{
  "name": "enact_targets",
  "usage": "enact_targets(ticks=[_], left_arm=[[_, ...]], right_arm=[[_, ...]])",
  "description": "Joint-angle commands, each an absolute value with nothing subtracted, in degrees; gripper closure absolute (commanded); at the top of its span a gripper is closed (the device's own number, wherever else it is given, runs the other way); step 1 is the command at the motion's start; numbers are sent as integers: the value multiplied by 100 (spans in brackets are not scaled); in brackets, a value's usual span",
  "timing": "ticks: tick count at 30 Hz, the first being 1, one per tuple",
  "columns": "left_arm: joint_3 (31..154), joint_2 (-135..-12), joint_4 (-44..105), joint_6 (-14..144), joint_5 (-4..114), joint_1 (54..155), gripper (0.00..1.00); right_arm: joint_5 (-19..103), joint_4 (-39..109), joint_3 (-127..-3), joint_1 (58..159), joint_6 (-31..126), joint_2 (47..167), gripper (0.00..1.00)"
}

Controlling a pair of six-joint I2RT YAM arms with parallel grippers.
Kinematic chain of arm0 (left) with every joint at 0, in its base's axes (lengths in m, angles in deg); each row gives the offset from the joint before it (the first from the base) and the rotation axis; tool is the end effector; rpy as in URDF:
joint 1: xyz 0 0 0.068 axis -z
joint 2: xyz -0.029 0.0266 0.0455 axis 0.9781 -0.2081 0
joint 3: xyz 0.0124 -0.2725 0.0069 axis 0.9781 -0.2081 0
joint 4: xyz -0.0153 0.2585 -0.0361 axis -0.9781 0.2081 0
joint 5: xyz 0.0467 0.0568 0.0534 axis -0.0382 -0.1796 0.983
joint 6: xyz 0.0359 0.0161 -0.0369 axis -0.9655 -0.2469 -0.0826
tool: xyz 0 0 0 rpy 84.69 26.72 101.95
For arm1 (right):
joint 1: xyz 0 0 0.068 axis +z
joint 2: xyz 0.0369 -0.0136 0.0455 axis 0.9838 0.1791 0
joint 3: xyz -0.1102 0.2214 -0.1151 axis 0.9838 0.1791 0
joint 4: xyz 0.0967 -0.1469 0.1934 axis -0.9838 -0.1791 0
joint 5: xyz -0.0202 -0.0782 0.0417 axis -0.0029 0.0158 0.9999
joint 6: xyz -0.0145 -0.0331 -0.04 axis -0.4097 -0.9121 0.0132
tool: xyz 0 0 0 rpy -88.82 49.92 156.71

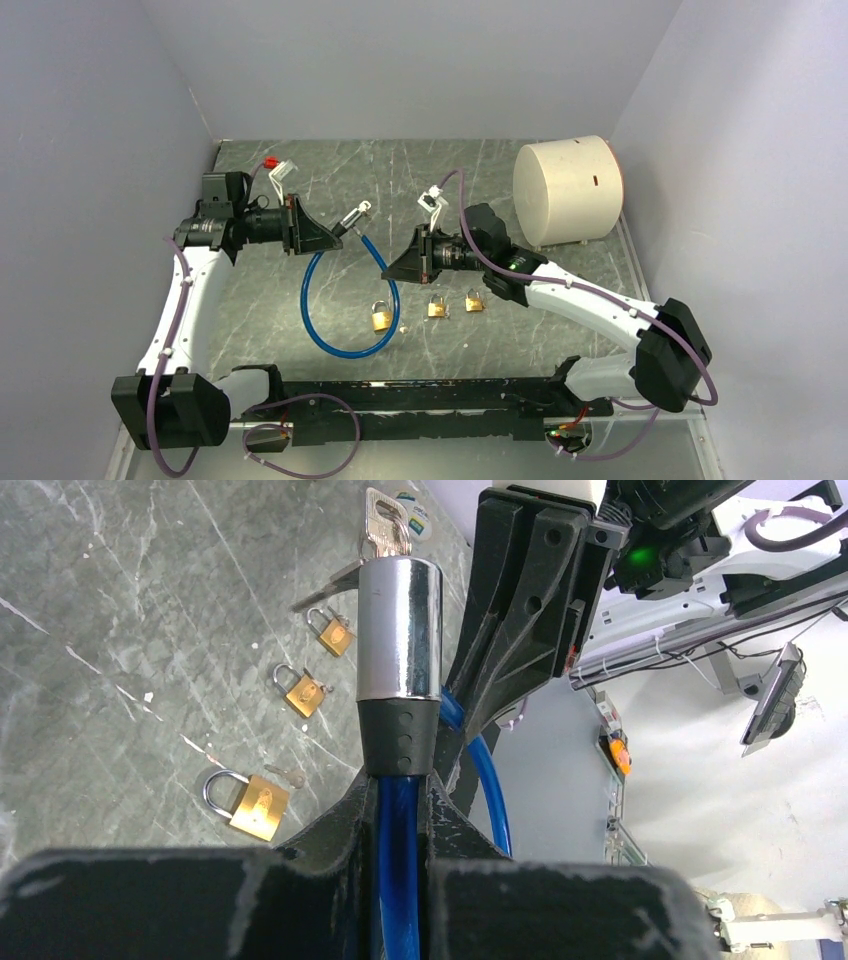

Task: Lock with the key
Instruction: Lock the lock.

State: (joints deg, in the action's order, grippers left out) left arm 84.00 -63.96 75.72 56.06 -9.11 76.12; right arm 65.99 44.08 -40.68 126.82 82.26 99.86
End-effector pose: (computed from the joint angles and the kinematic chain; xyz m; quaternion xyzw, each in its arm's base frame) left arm 0.2180 -0.0268 0.3452 0.1978 0.7538 -0.5469 0.3060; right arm 0.1887 0.2307 0.3018 -0.2028 0.7506 0.5667 0.2727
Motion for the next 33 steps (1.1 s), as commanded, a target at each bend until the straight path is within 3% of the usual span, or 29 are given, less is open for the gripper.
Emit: enact_targets(ticks=[1, 18, 33], left_arm=[[8549, -6259, 7413, 5562, -1235, 7671, 97], [8614, -6451, 7929, 5137, 66, 8418, 97], [8769, -6576, 8344, 4832, 222, 8558, 97]], right_arm=[[6712, 4953, -4262, 12722, 8380, 9960, 100], [7078, 5584, -4229, 12714, 8708, 9797, 100], [7198, 5682, -4117, 12587, 8677, 9613, 100]])
